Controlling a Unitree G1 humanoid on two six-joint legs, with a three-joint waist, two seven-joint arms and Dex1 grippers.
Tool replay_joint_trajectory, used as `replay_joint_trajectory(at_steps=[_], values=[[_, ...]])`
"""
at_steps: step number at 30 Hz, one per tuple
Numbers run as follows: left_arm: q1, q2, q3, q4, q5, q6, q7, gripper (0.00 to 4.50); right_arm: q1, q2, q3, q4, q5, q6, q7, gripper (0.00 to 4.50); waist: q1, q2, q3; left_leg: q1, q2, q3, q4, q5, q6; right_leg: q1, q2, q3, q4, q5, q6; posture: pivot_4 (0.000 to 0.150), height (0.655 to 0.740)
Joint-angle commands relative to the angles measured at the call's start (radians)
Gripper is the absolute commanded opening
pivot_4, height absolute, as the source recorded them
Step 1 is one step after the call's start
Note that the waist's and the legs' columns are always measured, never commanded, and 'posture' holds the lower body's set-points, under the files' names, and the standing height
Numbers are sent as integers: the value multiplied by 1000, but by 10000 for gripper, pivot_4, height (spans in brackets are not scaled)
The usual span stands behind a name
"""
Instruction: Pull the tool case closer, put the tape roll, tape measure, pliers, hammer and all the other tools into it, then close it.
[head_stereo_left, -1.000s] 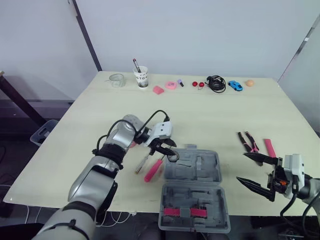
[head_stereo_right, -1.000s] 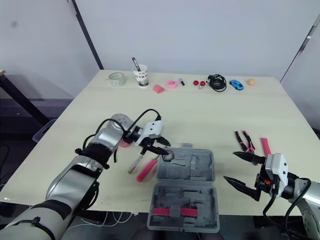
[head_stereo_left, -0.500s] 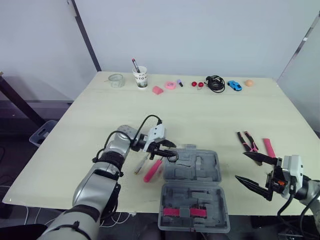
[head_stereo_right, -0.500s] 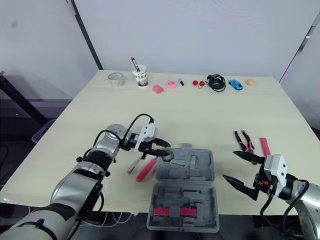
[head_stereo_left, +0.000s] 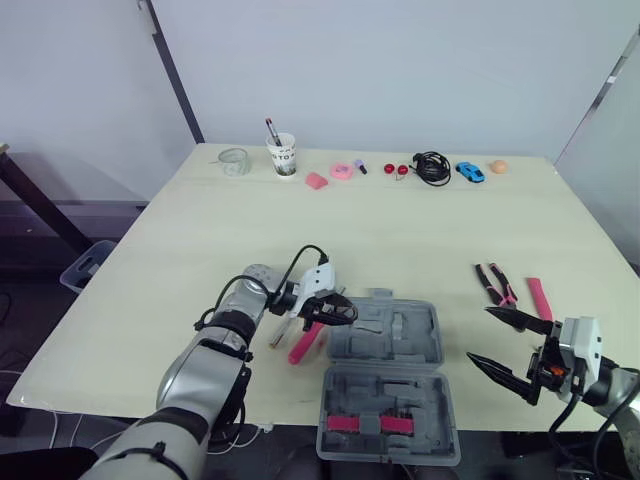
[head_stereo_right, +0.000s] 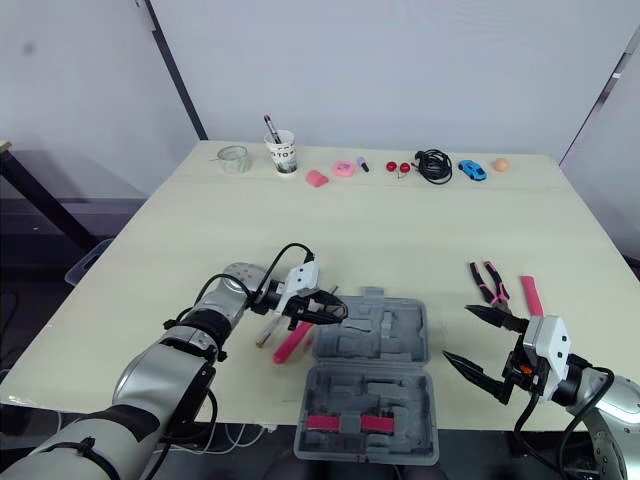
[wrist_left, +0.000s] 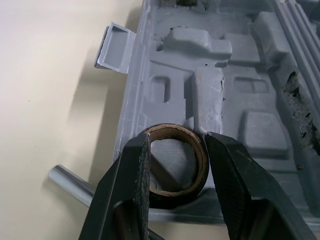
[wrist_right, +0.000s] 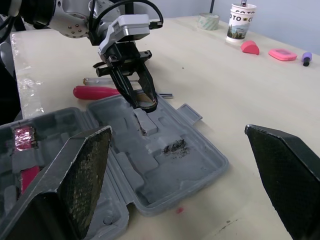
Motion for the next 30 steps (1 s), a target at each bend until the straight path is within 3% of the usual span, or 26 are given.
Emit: replay_joint_trajectory(at_steps=[1,8,14,18,24,30], values=[[8,-7,8,19,9,5,0,18300,-1,0,-6,-28,6,-24,-3,45000,0,0,0,0,0,0,0,0,0,0,0,0,0,0,0,1500,7400],[-9,7,113,-61,-106,47,-67,18300,-7,-6,-5,-20,12,-20,4,45000,0,0,0,0,0,0,0,0,0,0,0,0,0,0,0,1500,7400],[58,66,210,-270,-230,142,-89,18300,-29,9,-11,-3,37,-5,-3,45000,-4,0,0,0,0,0,0,0,0,0,0,0,0,0,0,1500,7400],[193,135,285,-523,-325,266,-41,18300,-47,30,-42,27,49,7,-52,45000,-12,0,0,0,1,0,0,0,0,-1,0,0,1,0,0,1500,7400],[390,192,421,-799,-410,382,163,18300,-57,50,-91,98,49,27,-144,45000,-10,0,0,1,1,-2,0,0,0,-1,-1,0,3,0,0,1500,7400],[799,229,589,-1054,-442,439,335,18300,-35,21,-177,262,-39,-53,-217,45000,-27,3,-1,4,1,0,-3,0,0,-2,-2,5,2,0,0,1500,7400]])
